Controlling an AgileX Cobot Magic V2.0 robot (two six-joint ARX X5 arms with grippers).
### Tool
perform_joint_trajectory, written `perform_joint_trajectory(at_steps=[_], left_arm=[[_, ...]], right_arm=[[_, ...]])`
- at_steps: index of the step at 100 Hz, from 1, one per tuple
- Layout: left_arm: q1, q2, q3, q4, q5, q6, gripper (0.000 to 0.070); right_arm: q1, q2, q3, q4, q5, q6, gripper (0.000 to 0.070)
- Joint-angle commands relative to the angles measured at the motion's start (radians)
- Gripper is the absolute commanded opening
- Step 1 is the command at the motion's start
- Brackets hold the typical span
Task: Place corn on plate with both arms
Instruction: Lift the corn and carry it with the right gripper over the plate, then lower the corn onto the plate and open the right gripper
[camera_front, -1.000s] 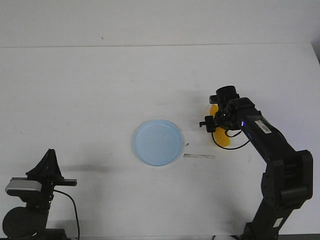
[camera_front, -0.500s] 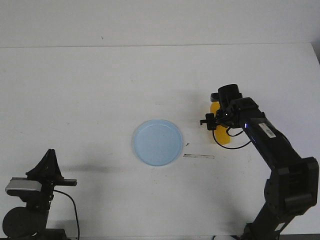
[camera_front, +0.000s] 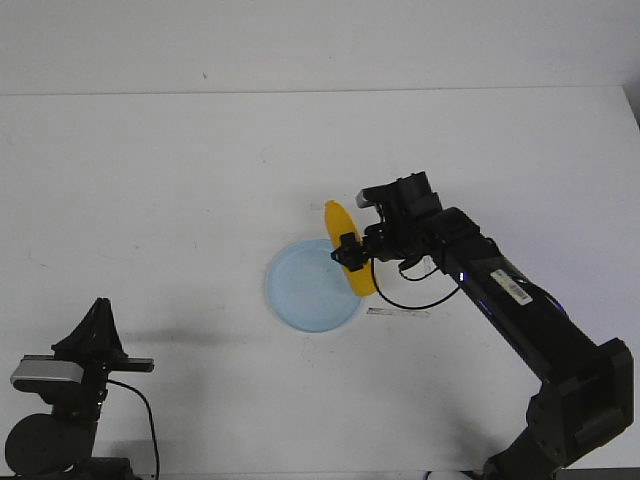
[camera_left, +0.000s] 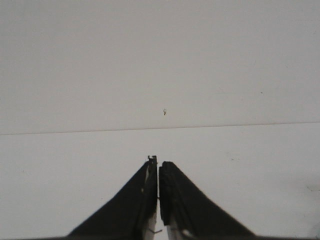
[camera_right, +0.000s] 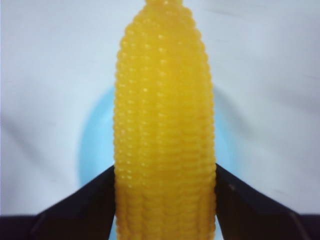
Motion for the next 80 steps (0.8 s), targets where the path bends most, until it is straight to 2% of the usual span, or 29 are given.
perform_joint_trajectory(at_steps=[1, 24, 35, 55, 80], left_arm=[[0.002, -0.001, 0.011, 0.011, -0.002, 0.013, 0.0001], [0.002, -0.001, 0.011, 0.011, -0.002, 0.013, 0.0001], [0.002, -0.001, 0.011, 0.011, -0.002, 0.013, 0.0001], [0.002, -0.001, 0.011, 0.011, -0.002, 0.013, 0.0001], [0.002, -0.001, 0.011, 0.011, -0.002, 0.013, 0.0001]], right_arm=[[0.043, 0.029, 0.017, 0.009, 0.002, 0.029, 0.0335], [0.151, 0.099, 0.017, 0.021, 0.082, 0.086, 0.0335], [0.171, 0.139, 0.017, 0.021, 0.102, 0.132, 0.0335], [0.193, 0.178, 0.017, 0.026, 0.194, 0.171, 0.0341], [0.200, 0.184, 0.017, 0.034, 0.196, 0.172, 0.0371]])
